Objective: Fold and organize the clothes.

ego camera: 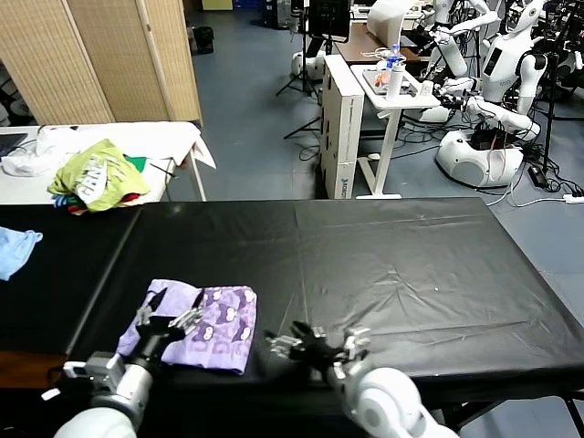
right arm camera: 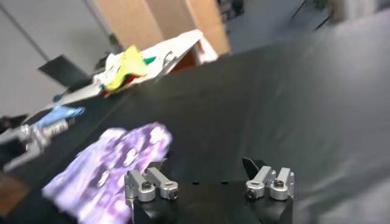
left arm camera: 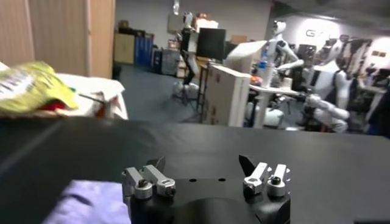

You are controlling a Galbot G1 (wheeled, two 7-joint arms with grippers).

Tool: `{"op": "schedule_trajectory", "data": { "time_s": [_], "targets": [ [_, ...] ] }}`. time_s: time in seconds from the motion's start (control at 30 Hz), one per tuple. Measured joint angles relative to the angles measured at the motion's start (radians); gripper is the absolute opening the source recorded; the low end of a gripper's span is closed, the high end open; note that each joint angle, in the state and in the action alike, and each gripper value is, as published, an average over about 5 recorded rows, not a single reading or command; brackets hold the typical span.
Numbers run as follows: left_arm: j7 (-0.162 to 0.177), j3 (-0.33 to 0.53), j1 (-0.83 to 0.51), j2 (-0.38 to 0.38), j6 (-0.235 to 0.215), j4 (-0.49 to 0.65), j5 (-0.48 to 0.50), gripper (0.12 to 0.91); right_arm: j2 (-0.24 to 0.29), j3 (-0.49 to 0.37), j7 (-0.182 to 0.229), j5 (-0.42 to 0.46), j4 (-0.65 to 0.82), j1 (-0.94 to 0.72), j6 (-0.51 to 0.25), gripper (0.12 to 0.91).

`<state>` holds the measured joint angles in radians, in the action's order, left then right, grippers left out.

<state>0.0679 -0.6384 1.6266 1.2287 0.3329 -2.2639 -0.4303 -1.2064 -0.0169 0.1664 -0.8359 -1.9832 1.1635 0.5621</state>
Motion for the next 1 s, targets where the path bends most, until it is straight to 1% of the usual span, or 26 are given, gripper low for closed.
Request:
{"op": "schedule_trajectory", "data": {
  "time_s": [0.13,0.27,0.43,0.5,0.53,0.63,0.67,0.73,0.77,0.87,0.9,0.97,1.0],
  "targets": [
    [0.001,-0.022,0.011,-0.006,0.0,-0.003,-0.004,0.907,-0.055,-0.057,-0.002,0.021,0.062,-0.043,-0.002,0.907],
    [0.001,-0.036,0.023,-0.008,0.0,-0.006,-0.004,0.907,-0.107,-0.096,-0.009,0.042,0.125,-0.08,-0.008,0.907],
    [0.001,-0.05,0.038,-0.011,0.0,-0.014,-0.005,0.907,-0.148,-0.115,-0.019,0.055,0.18,-0.104,-0.014,0.897],
    [0.001,-0.052,0.043,-0.012,0.001,-0.014,-0.005,0.907,-0.153,-0.116,-0.02,0.057,0.187,-0.108,-0.014,0.843],
    [0.001,-0.053,0.045,-0.012,0.001,-0.015,-0.005,0.907,-0.154,-0.116,-0.02,0.057,0.189,-0.109,-0.015,0.797],
    [0.001,-0.053,0.046,-0.011,0.002,-0.016,-0.004,0.907,-0.151,-0.113,-0.017,0.06,0.185,-0.107,-0.014,0.619],
    [0.001,-0.053,0.046,-0.011,0.003,-0.016,-0.004,0.907,-0.149,-0.11,-0.016,0.061,0.181,-0.105,-0.013,0.543],
    [0.001,-0.053,0.046,-0.01,0.004,-0.016,-0.004,0.907,-0.141,-0.102,-0.01,0.066,0.17,-0.102,-0.008,0.43],
    [0.001,-0.052,0.046,-0.009,0.004,-0.016,-0.004,0.907,-0.137,-0.098,-0.008,0.069,0.163,-0.102,-0.004,0.354],
    [0.001,-0.049,0.046,-0.004,0.006,-0.011,-0.003,0.907,-0.123,-0.081,-0.005,0.087,0.138,-0.11,0.013,0.2],
    [0.001,-0.048,0.046,-0.002,0.007,-0.009,-0.004,0.907,-0.116,-0.073,-0.005,0.095,0.13,-0.115,0.021,0.174],
    [0.001,-0.046,0.045,0.001,0.008,-0.005,-0.004,0.907,-0.101,-0.057,-0.008,0.109,0.115,-0.13,0.038,0.159],
    [0.001,-0.044,0.044,0.003,0.008,-0.003,-0.004,0.907,-0.091,-0.049,-0.01,0.114,0.109,-0.138,0.046,0.163]
  ]
}}
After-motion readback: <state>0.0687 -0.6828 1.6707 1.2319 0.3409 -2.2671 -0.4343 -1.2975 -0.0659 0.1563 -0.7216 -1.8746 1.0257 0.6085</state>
